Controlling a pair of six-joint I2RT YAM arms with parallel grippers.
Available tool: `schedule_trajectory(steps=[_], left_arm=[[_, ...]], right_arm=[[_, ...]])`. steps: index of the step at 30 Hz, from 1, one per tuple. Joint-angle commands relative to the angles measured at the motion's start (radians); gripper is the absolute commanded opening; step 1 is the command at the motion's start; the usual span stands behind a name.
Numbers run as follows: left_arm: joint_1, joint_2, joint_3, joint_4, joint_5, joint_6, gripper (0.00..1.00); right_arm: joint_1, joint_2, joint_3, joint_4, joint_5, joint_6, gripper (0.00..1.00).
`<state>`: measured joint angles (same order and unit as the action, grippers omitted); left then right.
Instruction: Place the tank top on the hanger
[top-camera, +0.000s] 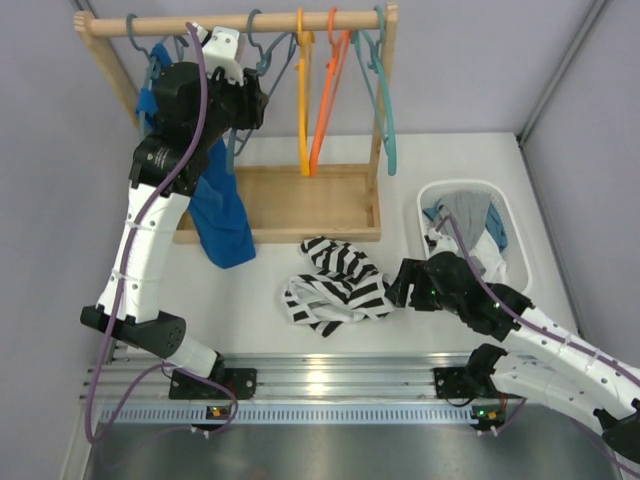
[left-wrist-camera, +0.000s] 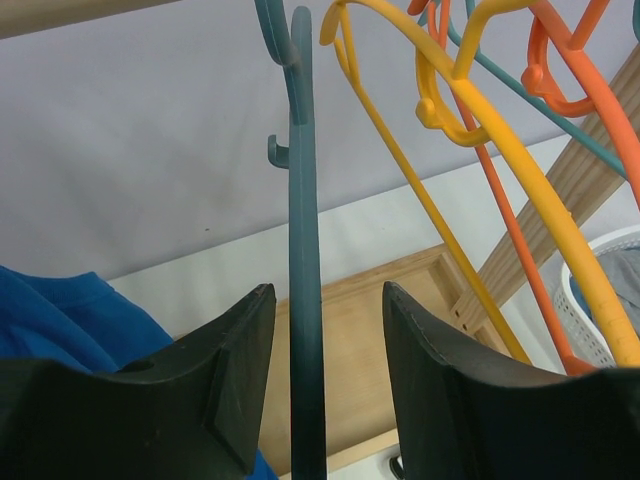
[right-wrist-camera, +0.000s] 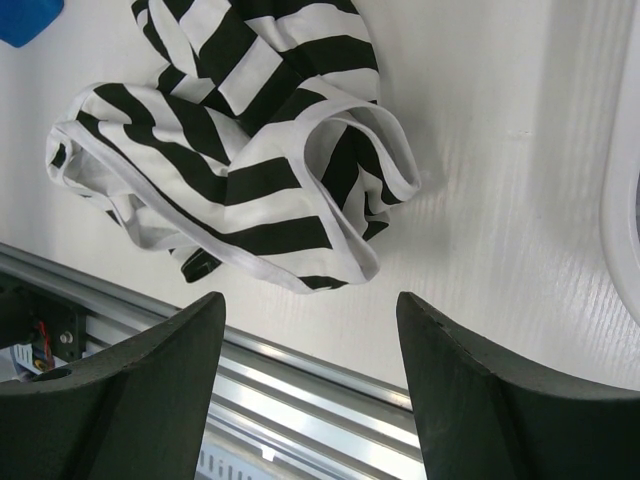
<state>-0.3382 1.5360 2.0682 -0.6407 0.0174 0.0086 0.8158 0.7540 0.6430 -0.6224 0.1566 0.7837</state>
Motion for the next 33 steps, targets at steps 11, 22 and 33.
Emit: schedule_trajectory(steps=[11, 22, 33], left_arm=[[0.005, -0.050, -0.002, -0.014, -0.056, 0.030, 0.44], [0.004, -0.043, -0.016, -0.011, -0.048, 0.025, 0.35], [0.004, -0.030, -0.011, 0.006, -0.028, 0.013, 0.19]], right_arm=[[0.006, -0.005, 0.000, 0.009, 0.006, -0.023, 0.70], [0.005, -0.002, -0.002, 0.009, 0.000, -0.026, 0.70], [0.005, -0.004, -0.003, 0.006, 0.001, -0.031, 0.70]])
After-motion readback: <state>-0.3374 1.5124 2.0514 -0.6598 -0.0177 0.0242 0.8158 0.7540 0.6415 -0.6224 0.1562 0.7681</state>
